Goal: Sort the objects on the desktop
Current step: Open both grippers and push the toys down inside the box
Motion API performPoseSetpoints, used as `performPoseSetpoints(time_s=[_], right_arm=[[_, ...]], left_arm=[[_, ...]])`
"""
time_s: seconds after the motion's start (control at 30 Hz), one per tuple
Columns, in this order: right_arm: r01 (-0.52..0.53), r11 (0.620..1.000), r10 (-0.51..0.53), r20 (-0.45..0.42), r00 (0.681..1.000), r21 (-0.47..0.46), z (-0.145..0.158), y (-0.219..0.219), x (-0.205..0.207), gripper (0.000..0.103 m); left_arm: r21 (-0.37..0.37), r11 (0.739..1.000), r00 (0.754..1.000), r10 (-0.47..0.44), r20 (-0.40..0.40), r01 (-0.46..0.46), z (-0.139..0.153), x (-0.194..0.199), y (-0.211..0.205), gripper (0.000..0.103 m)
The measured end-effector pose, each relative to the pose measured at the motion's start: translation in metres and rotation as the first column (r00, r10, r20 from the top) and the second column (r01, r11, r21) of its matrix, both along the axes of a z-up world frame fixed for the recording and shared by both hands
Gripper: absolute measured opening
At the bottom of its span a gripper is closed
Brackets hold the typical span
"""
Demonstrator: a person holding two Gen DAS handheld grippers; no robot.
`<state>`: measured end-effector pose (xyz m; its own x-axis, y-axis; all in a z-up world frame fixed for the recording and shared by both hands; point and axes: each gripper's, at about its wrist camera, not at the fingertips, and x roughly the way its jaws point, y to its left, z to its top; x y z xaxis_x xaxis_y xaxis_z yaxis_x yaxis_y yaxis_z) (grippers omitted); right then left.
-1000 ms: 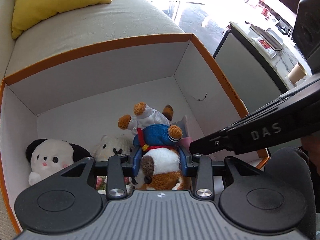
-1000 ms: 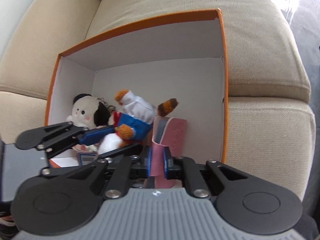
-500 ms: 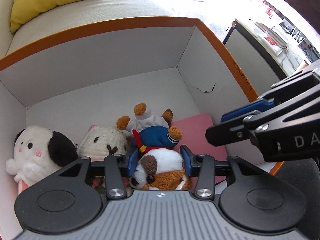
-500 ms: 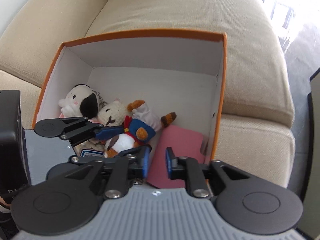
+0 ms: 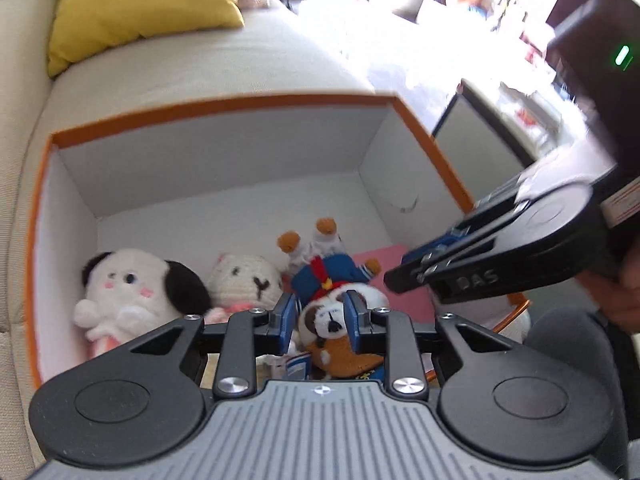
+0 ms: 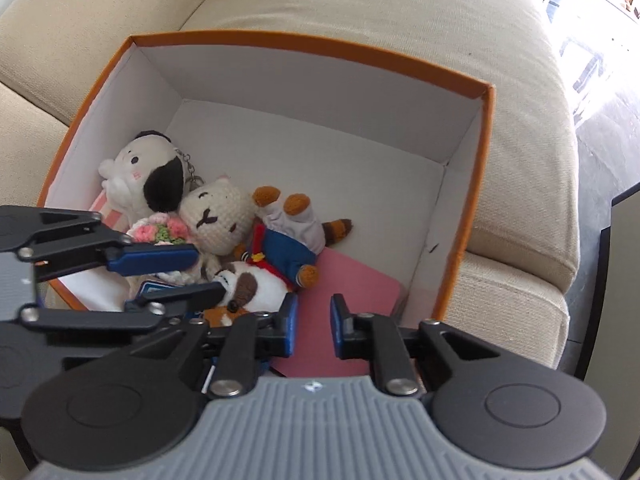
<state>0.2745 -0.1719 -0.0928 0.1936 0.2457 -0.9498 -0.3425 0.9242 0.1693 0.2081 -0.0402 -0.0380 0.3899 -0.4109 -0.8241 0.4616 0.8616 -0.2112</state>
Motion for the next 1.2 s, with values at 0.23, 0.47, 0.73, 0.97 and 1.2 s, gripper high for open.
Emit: performPoseSetpoints(time_s=[0.23, 0.47, 0.73, 0.97, 1.2], right_arm=[[0.038, 0.997, -0.04, 0.016, 0.999, 0.068, 0.011, 0.002, 0.003, 0.021], [-0.044, 0.982, 0.045, -0.001, 0.999, 0.183, 0.018, 0.046, 0.006, 0.03], [-0.162, 0.964, 0.148, 0.08, 0.986, 0.211, 0.021, 0.114, 0.022, 0.042], [-0.253, 0.949, 0.241, 0.082, 0.967, 0.189, 0.003, 0.156, 0.053, 0.053], [-0.464, 0.877, 0.455, 0.099, 0.885, 0.124, -0.011, 0.177, 0.052, 0.046]], left_arm=[[0.043, 0.98, 0.976, 0.187, 0.11, -0.192, 0.031, 0.01, 0.066, 0.03], [0.04, 0.968, 0.963, 0.243, 0.12, -0.249, 0.038, 0.013, 0.09, 0.03], [0.034, 0.953, 0.953, 0.297, 0.064, -0.3, 0.027, 0.013, 0.12, 0.03], [-0.013, 0.959, 0.959, 0.283, -0.011, -0.284, 0.015, 0.016, 0.136, 0.03], [-0.019, 0.967, 0.966, 0.252, -0.061, -0.253, 0.005, 0.018, 0.141, 0.018]])
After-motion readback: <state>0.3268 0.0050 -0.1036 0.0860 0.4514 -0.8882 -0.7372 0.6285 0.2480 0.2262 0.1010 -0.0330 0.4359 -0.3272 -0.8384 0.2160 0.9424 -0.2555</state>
